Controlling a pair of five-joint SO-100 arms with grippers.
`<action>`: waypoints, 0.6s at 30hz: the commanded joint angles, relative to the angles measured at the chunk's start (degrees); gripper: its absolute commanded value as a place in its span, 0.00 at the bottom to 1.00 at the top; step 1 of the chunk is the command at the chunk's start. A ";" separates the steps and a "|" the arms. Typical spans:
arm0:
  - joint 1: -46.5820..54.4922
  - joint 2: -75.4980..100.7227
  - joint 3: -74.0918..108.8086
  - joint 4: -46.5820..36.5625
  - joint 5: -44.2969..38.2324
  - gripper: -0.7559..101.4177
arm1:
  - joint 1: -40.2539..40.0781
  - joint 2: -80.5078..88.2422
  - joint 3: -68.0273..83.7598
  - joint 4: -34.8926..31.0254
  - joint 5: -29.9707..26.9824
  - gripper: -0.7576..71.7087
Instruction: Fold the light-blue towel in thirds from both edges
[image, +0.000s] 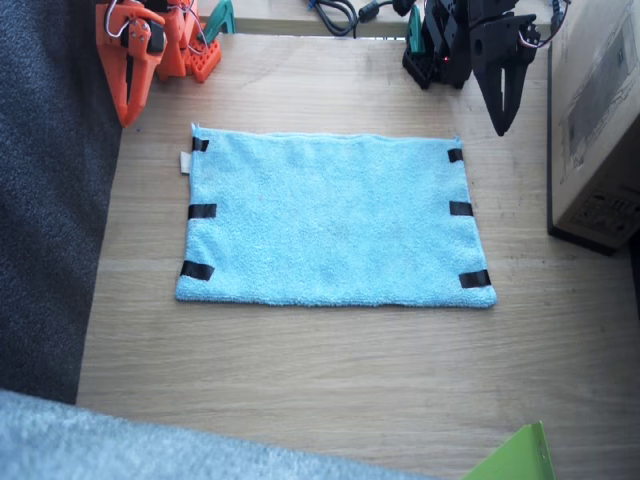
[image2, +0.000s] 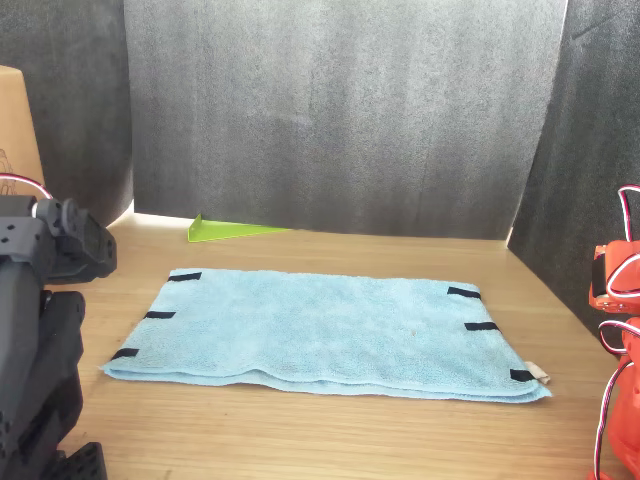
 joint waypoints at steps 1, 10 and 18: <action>0.35 0.35 0.00 0.79 0.79 0.00 | 0.44 0.44 0.53 0.88 0.35 0.01; 0.18 0.35 0.00 0.79 0.88 0.00 | 0.53 0.44 0.53 0.88 0.26 0.01; -0.09 0.35 0.00 0.79 1.23 0.00 | 0.70 0.44 0.53 0.88 0.09 0.01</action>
